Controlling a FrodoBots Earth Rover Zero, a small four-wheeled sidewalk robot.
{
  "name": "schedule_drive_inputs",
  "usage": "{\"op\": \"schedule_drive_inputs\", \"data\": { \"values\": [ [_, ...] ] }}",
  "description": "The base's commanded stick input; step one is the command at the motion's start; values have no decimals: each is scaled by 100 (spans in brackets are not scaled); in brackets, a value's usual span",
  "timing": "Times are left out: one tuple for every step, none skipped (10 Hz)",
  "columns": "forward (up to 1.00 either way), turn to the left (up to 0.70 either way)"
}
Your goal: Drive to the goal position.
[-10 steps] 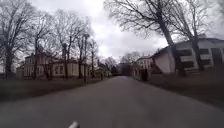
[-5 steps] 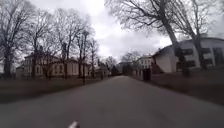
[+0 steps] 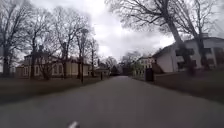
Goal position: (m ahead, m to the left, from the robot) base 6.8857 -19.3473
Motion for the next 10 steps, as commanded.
{"op": "schedule_drive_inputs", "data": {
  "values": [
    [100, 0],
    [100, 0],
    [100, 0],
    [100, 0],
    [100, 0],
    [100, 0],
    [100, 0],
    [100, 0],
    [100, 0],
    [100, 0]
  ]
}}
